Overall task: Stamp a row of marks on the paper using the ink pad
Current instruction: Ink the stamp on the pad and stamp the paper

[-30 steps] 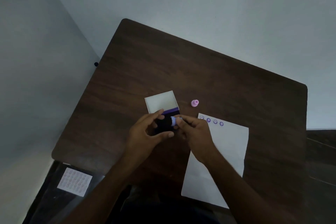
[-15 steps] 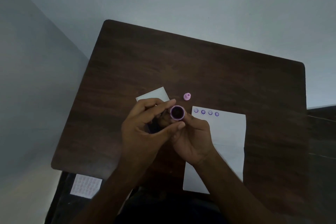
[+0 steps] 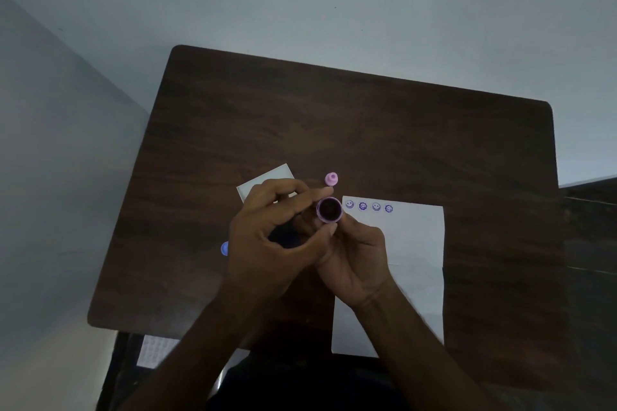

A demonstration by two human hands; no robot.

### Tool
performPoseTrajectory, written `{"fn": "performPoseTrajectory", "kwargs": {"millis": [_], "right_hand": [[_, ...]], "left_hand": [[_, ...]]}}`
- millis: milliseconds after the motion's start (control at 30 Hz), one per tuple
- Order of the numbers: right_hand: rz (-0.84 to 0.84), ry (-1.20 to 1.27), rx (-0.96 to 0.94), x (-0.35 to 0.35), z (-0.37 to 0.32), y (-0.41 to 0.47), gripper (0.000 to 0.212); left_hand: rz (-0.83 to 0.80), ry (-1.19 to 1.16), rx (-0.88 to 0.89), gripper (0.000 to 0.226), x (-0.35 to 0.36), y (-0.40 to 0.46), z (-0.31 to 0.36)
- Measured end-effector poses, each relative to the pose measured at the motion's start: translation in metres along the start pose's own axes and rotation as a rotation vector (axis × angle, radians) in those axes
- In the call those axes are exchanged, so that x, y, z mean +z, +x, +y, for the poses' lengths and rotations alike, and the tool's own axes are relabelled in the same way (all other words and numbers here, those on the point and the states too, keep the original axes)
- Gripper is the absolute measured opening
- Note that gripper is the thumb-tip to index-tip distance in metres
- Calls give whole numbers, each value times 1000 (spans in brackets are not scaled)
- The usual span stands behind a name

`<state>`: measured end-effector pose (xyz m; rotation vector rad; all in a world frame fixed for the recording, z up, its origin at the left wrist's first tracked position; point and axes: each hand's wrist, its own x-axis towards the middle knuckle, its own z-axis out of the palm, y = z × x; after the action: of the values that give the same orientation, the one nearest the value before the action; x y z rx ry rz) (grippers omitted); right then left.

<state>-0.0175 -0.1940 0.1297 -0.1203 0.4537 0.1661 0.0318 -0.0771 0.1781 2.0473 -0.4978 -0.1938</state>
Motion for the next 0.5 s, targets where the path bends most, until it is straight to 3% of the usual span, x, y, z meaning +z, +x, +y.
{"fn": "performPoseTrajectory", "kwargs": {"millis": [133, 367, 500], "right_hand": [[-35, 6, -24, -9, -12, -4, 45], [-133, -52, -158, -39, -44, -20, 31], [4, -196, -274, -64, -75, -35, 28]], "left_hand": [[-74, 62, 11, 53, 11, 7, 4], [-185, 32, 0, 49, 51, 24, 15], [-264, -65, 19, 47, 91, 28, 7]]}}
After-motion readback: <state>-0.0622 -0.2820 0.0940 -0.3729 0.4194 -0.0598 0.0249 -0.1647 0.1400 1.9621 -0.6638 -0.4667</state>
